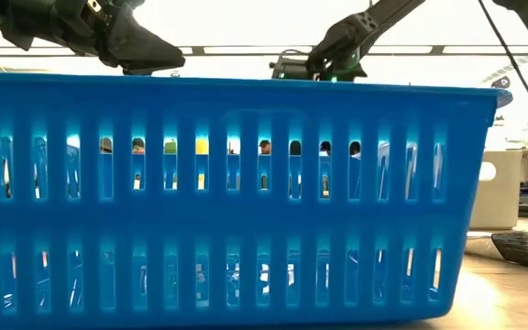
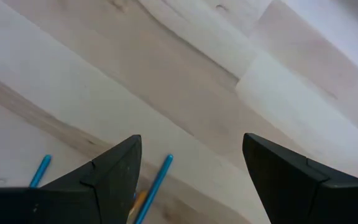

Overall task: Pick & Place Paint Supplies
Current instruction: Put the blue paintbrush into the gray bin

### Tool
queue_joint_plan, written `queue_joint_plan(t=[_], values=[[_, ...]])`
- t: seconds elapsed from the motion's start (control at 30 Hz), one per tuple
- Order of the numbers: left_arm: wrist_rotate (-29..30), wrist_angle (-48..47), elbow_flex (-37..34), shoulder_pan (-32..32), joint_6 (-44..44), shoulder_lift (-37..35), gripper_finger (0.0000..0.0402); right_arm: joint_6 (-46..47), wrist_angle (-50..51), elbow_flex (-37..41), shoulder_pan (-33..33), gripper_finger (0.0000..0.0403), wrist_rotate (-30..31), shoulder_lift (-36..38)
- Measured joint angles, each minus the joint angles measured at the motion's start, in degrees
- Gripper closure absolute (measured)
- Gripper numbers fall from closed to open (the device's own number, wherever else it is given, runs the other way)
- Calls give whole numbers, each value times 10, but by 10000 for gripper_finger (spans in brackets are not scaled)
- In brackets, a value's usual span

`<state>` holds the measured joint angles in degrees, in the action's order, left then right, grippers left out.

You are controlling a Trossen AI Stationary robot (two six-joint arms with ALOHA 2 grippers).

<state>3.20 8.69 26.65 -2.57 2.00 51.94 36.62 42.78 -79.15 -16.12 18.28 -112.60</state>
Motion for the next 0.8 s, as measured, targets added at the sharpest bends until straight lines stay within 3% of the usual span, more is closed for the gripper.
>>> queue_joint_plan(t=[0.23,0.8], values=[[0,-2,0,0,0,0,319,17,15,1,0,125,17,-36],[0,-32,0,0,0,0,319,35,52,2,15,125,11,-31]])
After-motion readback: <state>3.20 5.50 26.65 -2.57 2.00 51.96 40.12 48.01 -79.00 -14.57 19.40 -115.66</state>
